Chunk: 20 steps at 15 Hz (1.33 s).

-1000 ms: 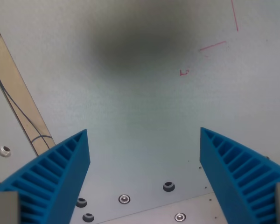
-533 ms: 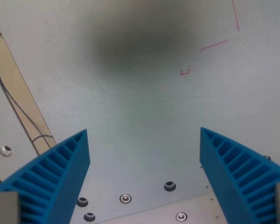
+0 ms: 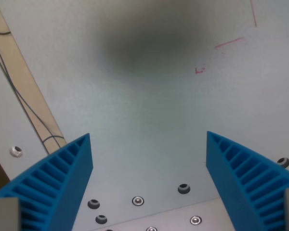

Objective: Rotate around base positive x

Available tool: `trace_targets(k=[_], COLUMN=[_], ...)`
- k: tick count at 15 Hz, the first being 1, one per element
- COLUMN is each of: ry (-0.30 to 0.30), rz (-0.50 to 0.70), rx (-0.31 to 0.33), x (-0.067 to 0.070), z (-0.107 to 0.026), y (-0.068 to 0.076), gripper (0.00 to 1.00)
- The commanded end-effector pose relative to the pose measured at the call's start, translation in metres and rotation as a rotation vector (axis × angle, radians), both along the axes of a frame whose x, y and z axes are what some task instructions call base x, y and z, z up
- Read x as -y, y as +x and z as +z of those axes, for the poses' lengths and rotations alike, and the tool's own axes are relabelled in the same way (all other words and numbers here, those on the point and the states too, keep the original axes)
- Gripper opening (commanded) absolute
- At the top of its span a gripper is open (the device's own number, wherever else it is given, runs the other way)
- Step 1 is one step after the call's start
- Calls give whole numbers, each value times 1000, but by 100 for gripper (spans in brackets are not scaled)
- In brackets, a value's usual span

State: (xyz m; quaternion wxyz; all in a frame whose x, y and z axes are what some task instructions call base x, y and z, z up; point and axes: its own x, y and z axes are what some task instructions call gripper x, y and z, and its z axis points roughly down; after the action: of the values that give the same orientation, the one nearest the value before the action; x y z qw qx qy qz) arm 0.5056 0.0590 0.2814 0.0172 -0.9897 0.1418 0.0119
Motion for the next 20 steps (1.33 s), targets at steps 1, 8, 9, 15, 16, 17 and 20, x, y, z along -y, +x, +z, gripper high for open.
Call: trace_targets(k=[1, 8, 9, 15, 16, 17, 20], ry=[158, 240, 251, 321, 333, 345, 380], rz=[10, 11, 11, 11, 11, 11, 11], rx=[7, 6, 6, 6, 5, 5, 5], x=[4, 4, 4, 4, 4, 4, 4], z=[1, 1, 1, 1, 1, 1, 1], y=[0, 0, 0, 0, 0, 0, 0], gripper=[100, 100, 100, 100, 100, 100, 100])
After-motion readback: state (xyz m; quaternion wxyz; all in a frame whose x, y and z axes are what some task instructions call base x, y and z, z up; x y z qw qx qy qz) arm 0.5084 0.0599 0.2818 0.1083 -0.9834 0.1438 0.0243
